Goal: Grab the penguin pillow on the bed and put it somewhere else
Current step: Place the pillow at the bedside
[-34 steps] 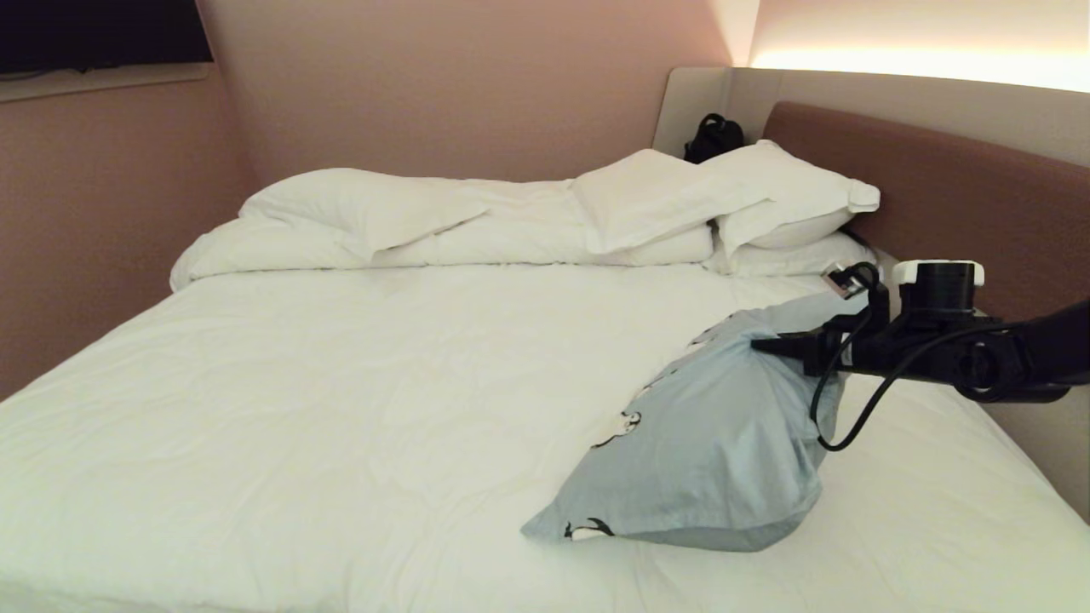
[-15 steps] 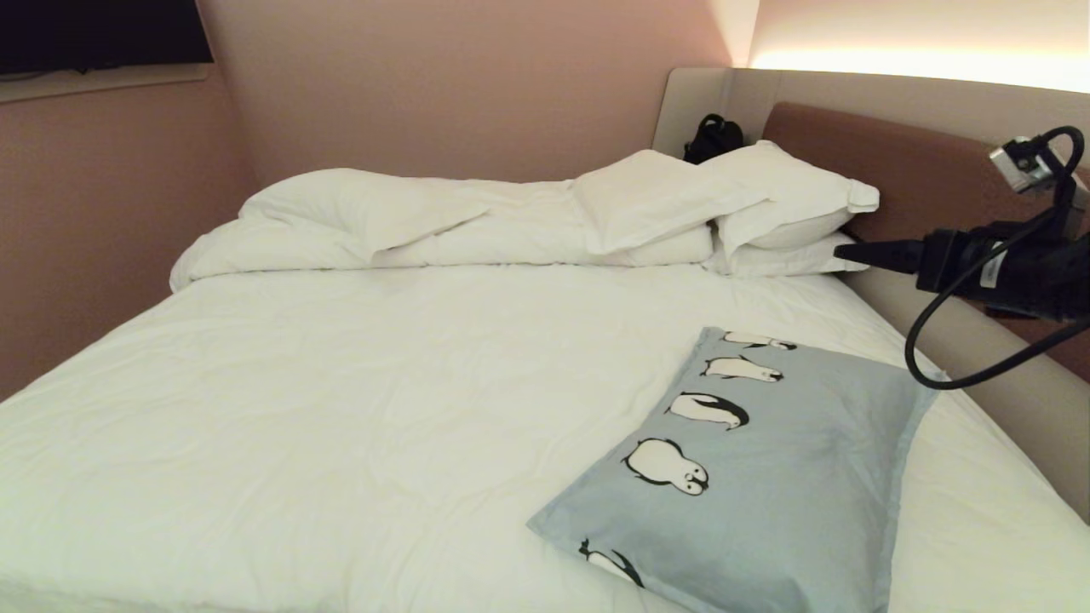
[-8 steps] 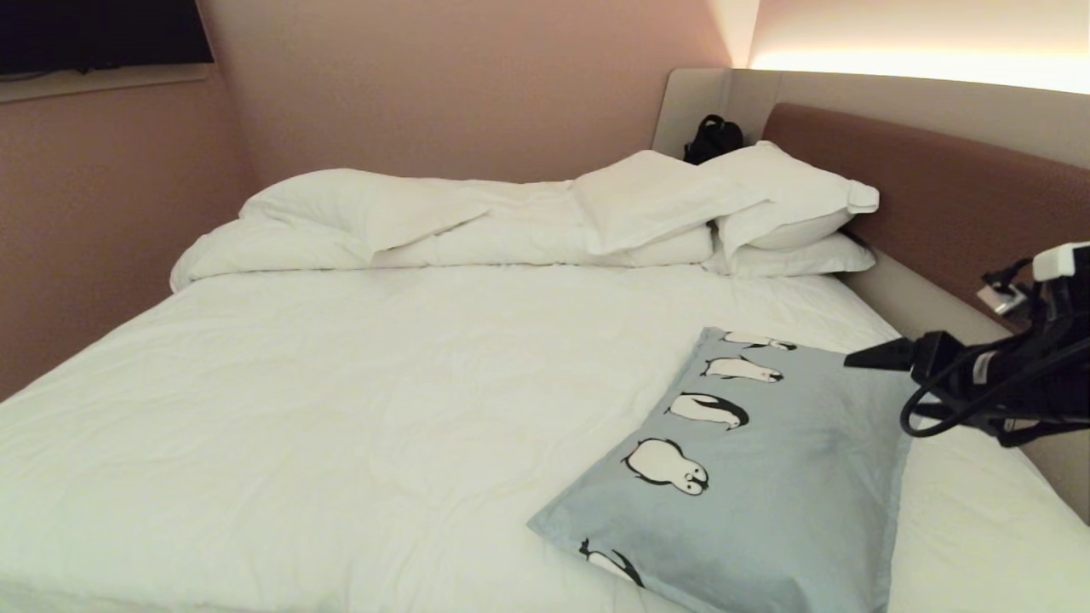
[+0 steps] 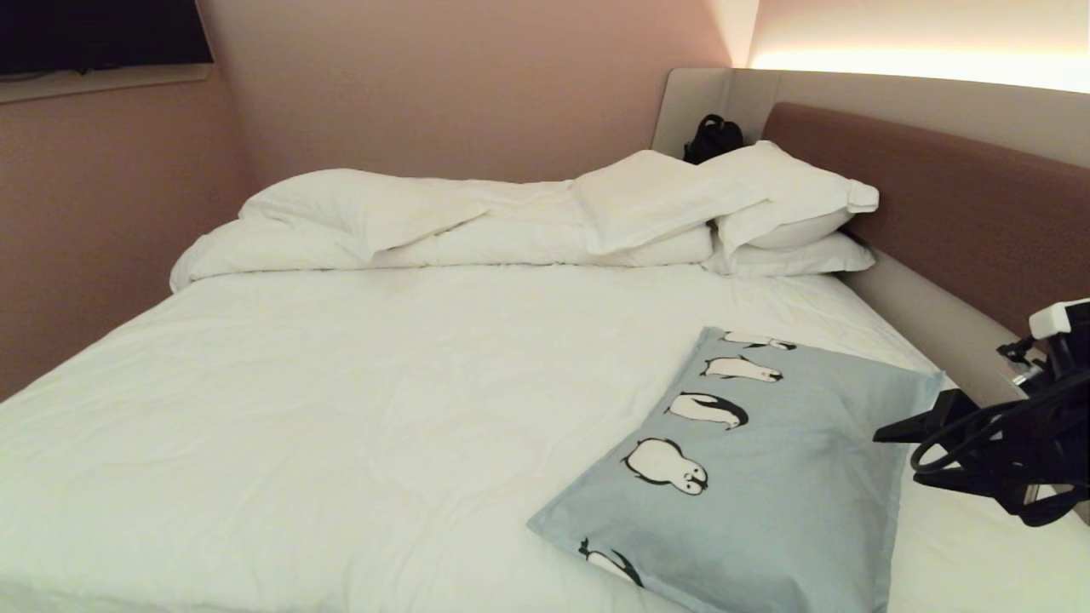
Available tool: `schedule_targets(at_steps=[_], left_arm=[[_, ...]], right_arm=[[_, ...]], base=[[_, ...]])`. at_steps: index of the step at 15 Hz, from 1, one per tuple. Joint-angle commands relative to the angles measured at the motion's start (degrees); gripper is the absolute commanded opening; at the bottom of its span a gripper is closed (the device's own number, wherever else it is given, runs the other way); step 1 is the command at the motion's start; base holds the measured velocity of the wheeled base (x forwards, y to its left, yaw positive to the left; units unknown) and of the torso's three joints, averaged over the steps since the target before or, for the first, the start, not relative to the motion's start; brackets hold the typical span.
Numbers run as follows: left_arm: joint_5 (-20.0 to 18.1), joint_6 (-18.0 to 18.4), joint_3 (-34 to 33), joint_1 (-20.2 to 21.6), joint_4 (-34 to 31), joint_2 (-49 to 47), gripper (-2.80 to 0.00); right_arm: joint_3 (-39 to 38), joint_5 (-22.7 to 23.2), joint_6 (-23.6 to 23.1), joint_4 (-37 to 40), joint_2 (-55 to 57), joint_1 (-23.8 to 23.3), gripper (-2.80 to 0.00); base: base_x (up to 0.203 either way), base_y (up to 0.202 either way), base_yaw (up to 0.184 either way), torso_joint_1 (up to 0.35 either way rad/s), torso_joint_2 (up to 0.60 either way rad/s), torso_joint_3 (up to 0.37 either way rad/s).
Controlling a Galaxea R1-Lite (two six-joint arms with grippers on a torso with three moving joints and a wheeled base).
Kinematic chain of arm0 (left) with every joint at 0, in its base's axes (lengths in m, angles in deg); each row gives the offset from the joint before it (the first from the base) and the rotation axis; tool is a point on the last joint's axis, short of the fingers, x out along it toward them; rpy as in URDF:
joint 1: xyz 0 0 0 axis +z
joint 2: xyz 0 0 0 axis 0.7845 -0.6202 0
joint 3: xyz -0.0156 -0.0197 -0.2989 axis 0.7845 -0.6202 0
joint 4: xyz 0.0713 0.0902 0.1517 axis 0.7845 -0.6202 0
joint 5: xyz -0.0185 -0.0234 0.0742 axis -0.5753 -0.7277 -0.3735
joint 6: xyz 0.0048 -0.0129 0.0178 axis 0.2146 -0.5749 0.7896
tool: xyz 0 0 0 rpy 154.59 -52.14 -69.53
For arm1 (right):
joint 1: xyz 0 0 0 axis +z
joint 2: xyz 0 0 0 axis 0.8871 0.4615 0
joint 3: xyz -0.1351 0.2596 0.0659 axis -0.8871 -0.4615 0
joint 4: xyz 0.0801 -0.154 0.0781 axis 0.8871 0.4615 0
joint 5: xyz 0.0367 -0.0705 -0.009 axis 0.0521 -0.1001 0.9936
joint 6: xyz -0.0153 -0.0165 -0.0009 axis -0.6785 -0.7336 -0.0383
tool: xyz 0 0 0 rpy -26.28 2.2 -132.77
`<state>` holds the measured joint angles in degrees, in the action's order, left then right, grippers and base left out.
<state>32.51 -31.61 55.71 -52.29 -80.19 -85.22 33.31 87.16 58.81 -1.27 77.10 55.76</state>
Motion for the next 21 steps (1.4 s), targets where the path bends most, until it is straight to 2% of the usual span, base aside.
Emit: schedule_targets(at_steps=[1, 6, 10, 12, 13, 17, 20, 21], left_arm=[[0.0, -0.1, 0.0, 0.0, 0.0, 0.0, -2.8], [0.0, -0.1, 0.0, 0.0, 0.0, 0.0, -2.8], [0.0, -0.1, 0.0, 0.1, 0.0, 0.0, -2.8], [0.0, -0.1, 0.0, 0.0, 0.0, 0.0, -2.8], [0.0, -0.1, 0.0, 0.0, 0.0, 0.0, -2.8], [0.0, -0.1, 0.0, 0.0, 0.0, 0.0, -2.8], [0.0, -0.1, 0.0, 0.0, 0.0, 0.0, -2.8], [0.0, -0.1, 0.0, 0.0, 0.0, 0.0, -2.8]], right_arm=[[-1.4, 0.2, 0.4, 0.0, -1.2, -0.1, -2.8], [-4.7, 0.4, 0.3, -1.4, -0.9, -0.4, -2.8], [-6.9, 0.1, 0.0, -8.6, 2.5, -2.0, -2.8], [-8.9, 0.2, -1.8, -12.9, 4.0, -3.5, -2.8], [-9.8, 0.6, -2.8, -14.4, 4.1, -4.0, 0.0], [-11.5, 2.3, -4.0, -15.7, 4.8, -5.1, 0.0], [-14.3, 8.7, -7.7, -15.6, 2.6, -7.4, 0.0], [-15.8, 9.4, -9.2, -15.6, 1.6, -7.7, 0.0]], base=[[0.0, 0.0, 0.0, 0.0, 0.0, 0.0], [0.0, 0.0, 0.0, 0.0, 0.0, 0.0], [0.0, 0.0, 0.0, 0.0, 0.0, 0.0], [0.0, 0.0, 0.0, 0.0, 0.0, 0.0], [0.0, 0.0, 0.0, 0.0, 0.0, 0.0], [0.0, 0.0, 0.0, 0.0, 0.0, 0.0], [0.0, 0.0, 0.0, 0.0, 0.0, 0.0], [0.0, 0.0, 0.0, 0.0, 0.0, 0.0]])
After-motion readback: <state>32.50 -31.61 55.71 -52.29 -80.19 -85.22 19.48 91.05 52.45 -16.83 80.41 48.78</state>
